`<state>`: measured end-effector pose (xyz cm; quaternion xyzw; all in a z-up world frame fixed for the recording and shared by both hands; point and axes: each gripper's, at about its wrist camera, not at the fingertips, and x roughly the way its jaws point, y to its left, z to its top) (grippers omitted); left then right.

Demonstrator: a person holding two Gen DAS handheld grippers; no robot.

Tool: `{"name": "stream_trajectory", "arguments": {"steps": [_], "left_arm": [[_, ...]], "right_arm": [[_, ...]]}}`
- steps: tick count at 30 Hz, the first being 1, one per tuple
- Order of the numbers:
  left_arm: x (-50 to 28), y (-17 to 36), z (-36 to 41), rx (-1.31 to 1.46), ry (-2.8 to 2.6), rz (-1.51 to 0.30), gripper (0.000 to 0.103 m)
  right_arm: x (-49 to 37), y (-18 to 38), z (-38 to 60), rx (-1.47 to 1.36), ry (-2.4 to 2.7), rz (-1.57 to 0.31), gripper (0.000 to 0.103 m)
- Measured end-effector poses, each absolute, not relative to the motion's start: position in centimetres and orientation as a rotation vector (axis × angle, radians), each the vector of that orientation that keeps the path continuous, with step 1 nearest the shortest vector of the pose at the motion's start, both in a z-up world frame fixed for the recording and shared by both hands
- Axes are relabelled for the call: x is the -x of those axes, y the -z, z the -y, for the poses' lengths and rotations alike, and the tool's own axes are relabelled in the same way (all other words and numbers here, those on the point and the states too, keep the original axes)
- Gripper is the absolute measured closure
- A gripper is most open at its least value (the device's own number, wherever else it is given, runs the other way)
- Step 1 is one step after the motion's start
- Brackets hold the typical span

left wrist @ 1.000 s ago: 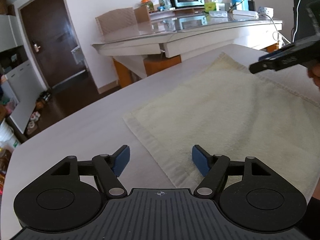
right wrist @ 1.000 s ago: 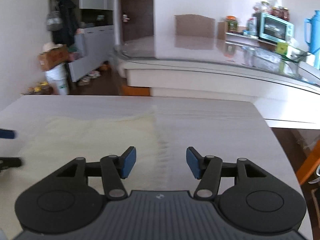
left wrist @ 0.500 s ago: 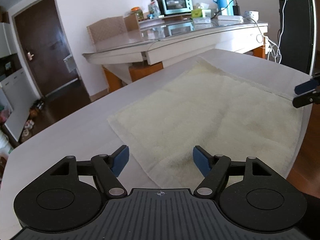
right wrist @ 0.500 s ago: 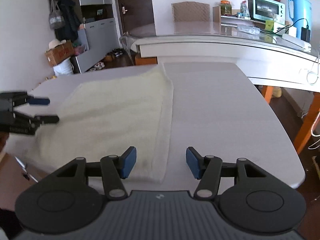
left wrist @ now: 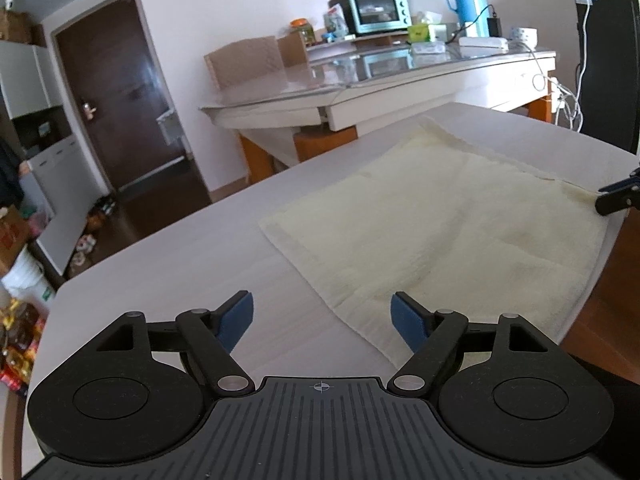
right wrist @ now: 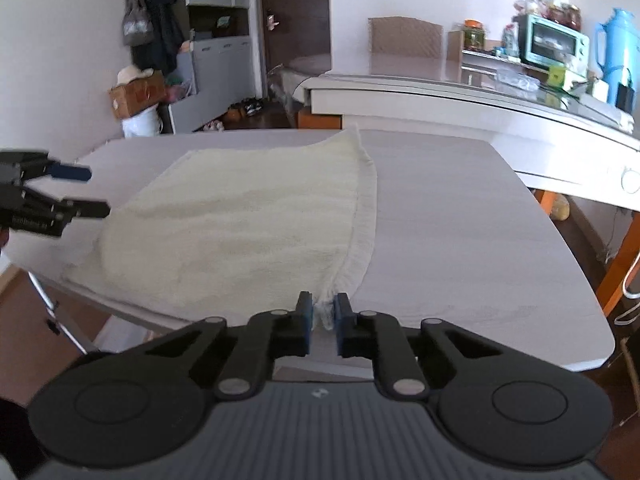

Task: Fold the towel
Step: 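Grasp a towel corner with the right tool and fold it diagonally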

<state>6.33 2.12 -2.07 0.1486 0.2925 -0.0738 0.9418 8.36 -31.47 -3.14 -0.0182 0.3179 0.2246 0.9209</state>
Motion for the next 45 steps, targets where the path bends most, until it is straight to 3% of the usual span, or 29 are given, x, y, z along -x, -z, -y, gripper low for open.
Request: {"name": "stream_trajectory", "arguments": {"steps": [21,32,37,45], "left_arm": [[-4.4,3.7,-1.7,-0.321,0.279,-0.661,0.022],[-4.2,4.3,-3.0,-0.283,0.280,-0.639,0.019],[-4.0,4.7,-3.7,-0.271,0.296,-0.621,0.019],[-3.9,5.0,-4.0,-0.243,0.318,-0.600,0.019]], "right_arm": [[-8.2,-3.1,30.6,0.113,-0.490,-0.520,0.091],[-17.1,-9.4,20.4,0.321,-0.682,-0.440,0.091],[-21.3,-9.1,13.2,0.418,-0.753,-0.485,0.091],[-24.9,-3.9,3.9,0.518,-0.833,-0.597,0.091]]}}
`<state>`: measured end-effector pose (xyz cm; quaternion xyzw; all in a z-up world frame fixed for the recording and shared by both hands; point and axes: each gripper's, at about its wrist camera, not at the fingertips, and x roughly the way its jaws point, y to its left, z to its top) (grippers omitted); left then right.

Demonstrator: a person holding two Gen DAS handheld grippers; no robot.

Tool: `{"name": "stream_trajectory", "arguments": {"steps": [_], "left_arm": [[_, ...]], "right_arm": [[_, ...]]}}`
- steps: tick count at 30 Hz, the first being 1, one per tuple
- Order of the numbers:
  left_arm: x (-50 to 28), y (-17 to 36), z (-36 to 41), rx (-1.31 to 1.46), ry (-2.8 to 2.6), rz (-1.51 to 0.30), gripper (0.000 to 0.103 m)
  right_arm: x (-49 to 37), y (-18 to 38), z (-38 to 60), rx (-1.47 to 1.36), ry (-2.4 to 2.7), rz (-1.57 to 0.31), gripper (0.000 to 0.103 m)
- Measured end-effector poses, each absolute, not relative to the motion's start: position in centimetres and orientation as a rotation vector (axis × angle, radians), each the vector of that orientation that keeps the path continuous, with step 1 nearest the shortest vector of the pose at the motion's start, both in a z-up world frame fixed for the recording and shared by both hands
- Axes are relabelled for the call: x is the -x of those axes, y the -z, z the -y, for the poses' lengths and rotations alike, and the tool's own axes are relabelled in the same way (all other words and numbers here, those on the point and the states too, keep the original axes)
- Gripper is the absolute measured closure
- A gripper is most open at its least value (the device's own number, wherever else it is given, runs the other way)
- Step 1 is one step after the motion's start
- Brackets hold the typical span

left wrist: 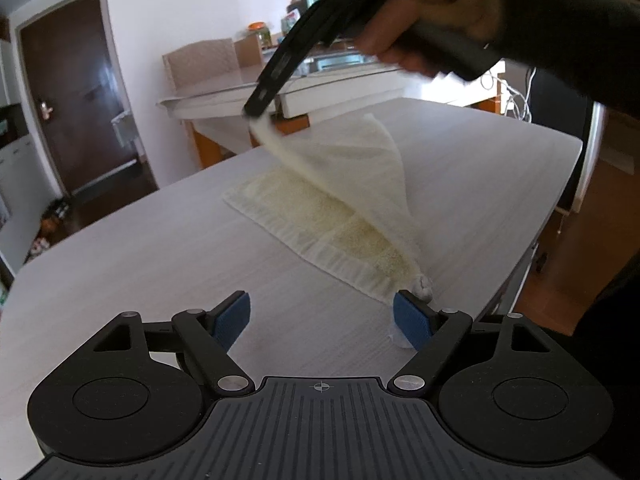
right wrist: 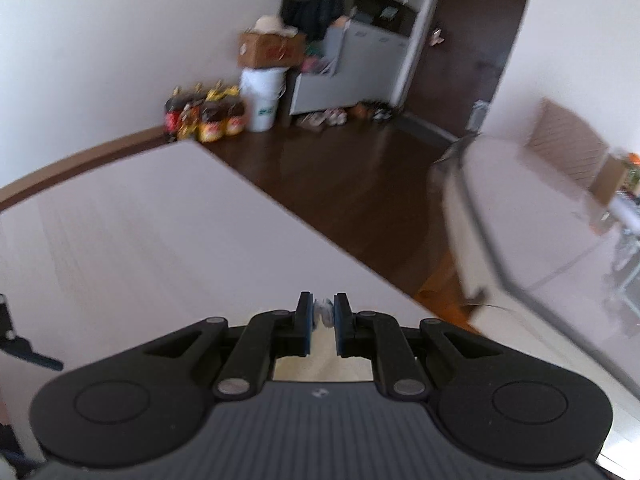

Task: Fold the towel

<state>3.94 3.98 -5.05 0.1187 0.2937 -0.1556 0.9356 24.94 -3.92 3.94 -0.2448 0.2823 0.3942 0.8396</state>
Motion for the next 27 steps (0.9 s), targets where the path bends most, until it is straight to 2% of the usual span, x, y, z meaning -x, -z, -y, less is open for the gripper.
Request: {"name": "stream_trajectory", "arguments": {"steps": [2,3,8,12,21,27], "left_arm": [[-4.1,5.1,-4.1,-0.233,0.326,-0.603,0.019],[-4.2,5.1,-4.2,-0.227,0.330,-0.605,0.018],[-4.3,5.2,-4.4,-0.209,0.334,-0.608,0.016],[-4.2,5.1,-4.3,-0.205,0.332,-0.606,0.016],[-4.0,4.9,-4.4,-0.202,0.325,-0.611,0.016],[-4.0,4.8,-4.5,-0.196,0.323,-0.623,0.016]], "right_arm": [[-25.3,-2.6,2.5,0.534,-0.858,-0.628,0.087],[-25.4,-2.0,1.9,0.541,-0.870,-0.642,0.080],[-25.4,-3.1,3.6,0.437,-0.853,-0.579,0.077],[-24.6,-3.9,7.3,0.361,-0.783,-0.550,0.064],[-24.2,1.5,14.1,0.330,-0.631,-0.664,0.066],[-26.8,2.3,16.8,0.213,-0.564,-0.661,0.066]]}}
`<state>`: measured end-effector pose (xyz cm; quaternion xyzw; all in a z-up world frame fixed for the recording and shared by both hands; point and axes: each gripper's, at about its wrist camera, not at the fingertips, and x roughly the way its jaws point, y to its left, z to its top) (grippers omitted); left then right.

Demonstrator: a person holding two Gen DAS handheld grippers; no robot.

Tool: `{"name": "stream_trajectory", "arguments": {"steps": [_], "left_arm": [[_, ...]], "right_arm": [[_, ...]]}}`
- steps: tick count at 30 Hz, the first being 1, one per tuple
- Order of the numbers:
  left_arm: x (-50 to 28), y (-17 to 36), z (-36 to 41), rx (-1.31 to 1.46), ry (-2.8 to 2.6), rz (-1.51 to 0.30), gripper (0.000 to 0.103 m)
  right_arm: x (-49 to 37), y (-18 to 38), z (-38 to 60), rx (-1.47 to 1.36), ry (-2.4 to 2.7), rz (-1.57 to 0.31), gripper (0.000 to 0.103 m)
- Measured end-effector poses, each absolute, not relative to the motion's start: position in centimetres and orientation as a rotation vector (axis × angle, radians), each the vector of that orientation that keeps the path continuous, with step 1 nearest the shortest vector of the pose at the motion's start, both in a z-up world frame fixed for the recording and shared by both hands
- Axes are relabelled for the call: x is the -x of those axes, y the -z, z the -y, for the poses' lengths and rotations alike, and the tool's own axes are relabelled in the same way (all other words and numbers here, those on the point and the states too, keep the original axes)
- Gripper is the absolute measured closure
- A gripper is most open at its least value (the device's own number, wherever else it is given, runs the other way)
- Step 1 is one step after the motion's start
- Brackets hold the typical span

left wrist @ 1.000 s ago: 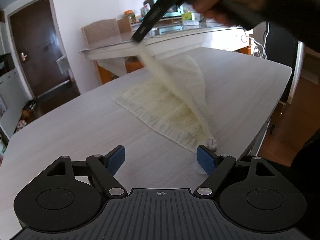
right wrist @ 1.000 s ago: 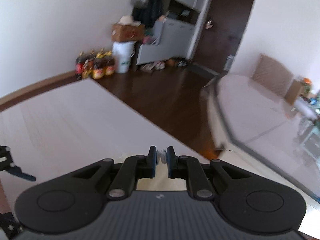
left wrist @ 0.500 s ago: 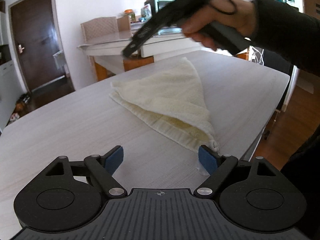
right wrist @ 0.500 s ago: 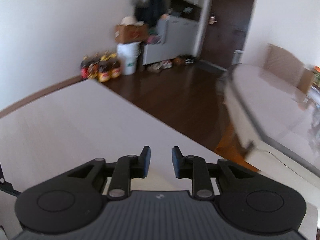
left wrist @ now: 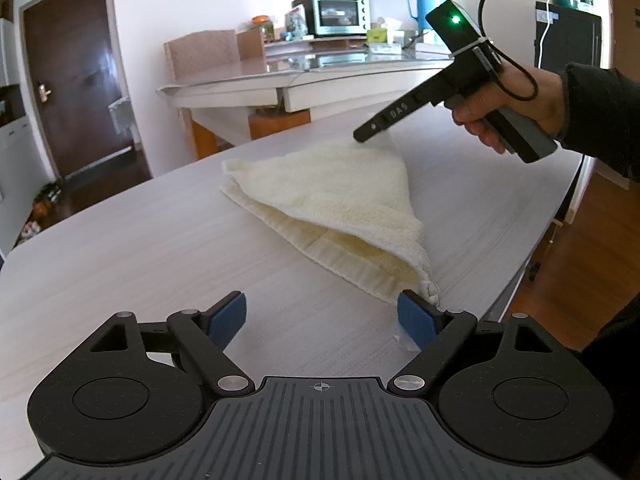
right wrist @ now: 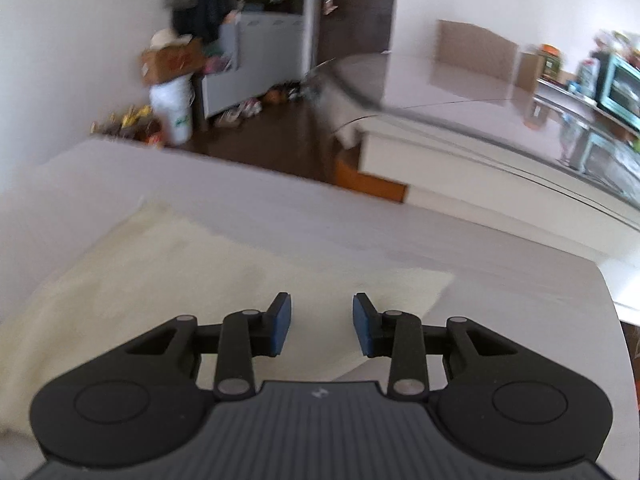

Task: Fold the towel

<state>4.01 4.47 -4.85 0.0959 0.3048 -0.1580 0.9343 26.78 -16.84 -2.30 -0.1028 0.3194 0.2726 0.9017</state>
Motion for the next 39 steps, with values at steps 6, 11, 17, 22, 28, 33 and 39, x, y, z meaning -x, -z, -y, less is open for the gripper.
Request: {"name": "stream_trajectory", "arguments": {"steps": [6,11,17,22,28,33,39], "left_arm": [[-3.9,4.8,-4.4,-0.189,0.315,-0.635,0.016],[-3.5,4.7,-3.6,-0.206,0.330,-0.634,0.016],[-3.0,4.6,-1.7,-0.250,0.383,-0.623,0.016],[-2.9,4.9,-0.1,-0.238,0.438,-0.614,0.016],[-2.2,4.0,-1.4,-0.229,0.414,-0.582,0.016],[-2.9,2.8,-3.7,-0.222,0.302,-0.561,0.016],[-2.5,1.6,-4.6,-0.200,0.249,-0.538,0.015]], "right_arm": [[-28.3,3.4,20.2,0.182,-0.510,-0.664,0.065],[-25.9,2.0,20.1,0.167,-0.525,-0.625,0.065],[-19.0,0.1,19.9,0.141,-0.677,-0.572,0.058],[-12.5,-0.2,20.0,0.201,-0.783,-0.539,0.055],[-7.6,0.4,21.2,0.265,-0.838,-0.538,0.049],[-3.5,1.2,20.2,0.393,-0.957,-0.511,0.046],[0.1,2.1,17.0,0.601,-1.027,-0.363,0.046]]}}
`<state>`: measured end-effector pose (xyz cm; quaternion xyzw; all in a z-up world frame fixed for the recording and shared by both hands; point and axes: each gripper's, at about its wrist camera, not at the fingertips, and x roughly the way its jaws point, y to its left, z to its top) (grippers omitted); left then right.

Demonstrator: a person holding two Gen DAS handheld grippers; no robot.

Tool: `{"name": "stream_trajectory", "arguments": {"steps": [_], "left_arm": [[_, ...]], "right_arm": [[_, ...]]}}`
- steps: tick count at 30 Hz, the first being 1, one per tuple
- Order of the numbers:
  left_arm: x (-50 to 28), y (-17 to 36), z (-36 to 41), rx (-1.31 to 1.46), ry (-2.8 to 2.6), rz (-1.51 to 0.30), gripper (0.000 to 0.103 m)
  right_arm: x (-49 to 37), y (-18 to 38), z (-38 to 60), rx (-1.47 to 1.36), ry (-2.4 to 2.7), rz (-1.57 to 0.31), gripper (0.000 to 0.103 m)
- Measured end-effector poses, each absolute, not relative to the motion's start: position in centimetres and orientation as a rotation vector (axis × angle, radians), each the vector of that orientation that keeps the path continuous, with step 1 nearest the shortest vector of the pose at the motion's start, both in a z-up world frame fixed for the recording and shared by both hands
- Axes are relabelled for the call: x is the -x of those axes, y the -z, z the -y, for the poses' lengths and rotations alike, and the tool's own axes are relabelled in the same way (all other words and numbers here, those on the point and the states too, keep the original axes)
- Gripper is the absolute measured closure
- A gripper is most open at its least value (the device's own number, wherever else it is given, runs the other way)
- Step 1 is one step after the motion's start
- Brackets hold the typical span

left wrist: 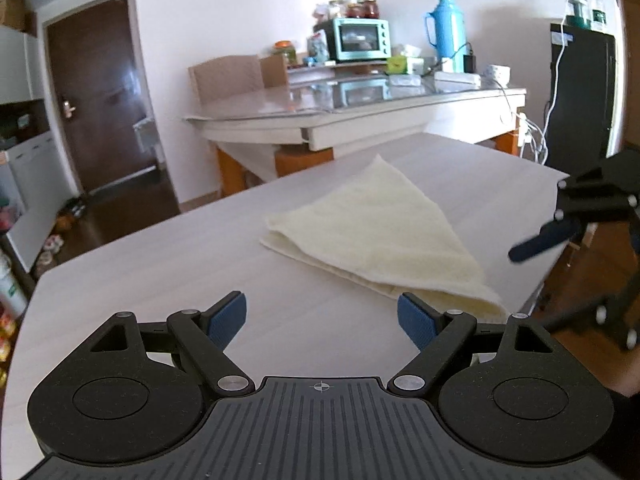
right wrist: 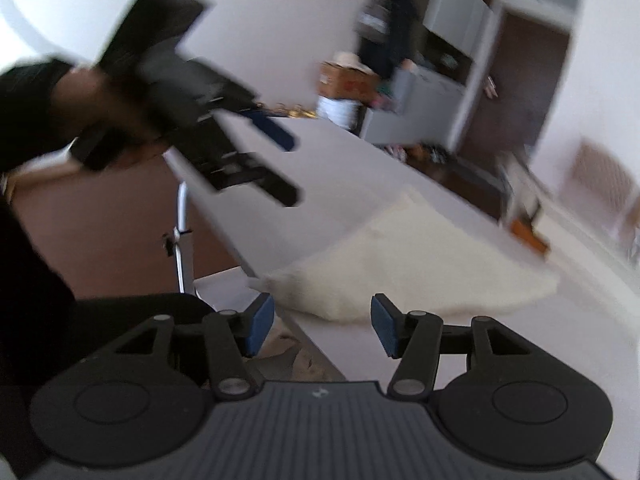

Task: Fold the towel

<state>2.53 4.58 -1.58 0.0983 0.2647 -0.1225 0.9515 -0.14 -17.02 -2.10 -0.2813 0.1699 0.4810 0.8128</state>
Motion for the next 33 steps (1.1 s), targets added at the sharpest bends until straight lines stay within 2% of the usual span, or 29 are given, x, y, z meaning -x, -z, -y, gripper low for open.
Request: {"name": "stream_trajectory", "arguments": {"steps": [8,13,15,18,26,33], "left_arm": [[-1.6,1.3,-4.3,-0.199,0.249,-0.538,0.015],[-1.2,1.3,-4.4,-0.203,0.245,-0.534,0.014],[-1.1,1.3,-4.4,-0.206,0.242,-0.533,0.014],[-1.4,1.0,-4.6,-0.211,0.233,-0.528,0.013],[-4.8,0.4,-4.5,-0.286,0.237,-0.512,0.011],[-9.9,1.8,-4.5,-0.345,0.258,-0.549,0.010]], "right_arm": [[1.1,4.2,13.4,0.857,-1.060,-0.282,0.055],[1.9,5.1,12.6,0.932,-1.039,-0.286,0.070],[2.0,5.0,12.7,0.926,-1.035,-0.288,0.082],[2.2,4.3,13.1,0.886,-1.047,-0.312,0.092],[3.2,0.9,16.3,0.707,-1.129,-0.377,0.093],[3.4,0.0,17.0,0.670,-1.125,-0.392,0.093]]}}
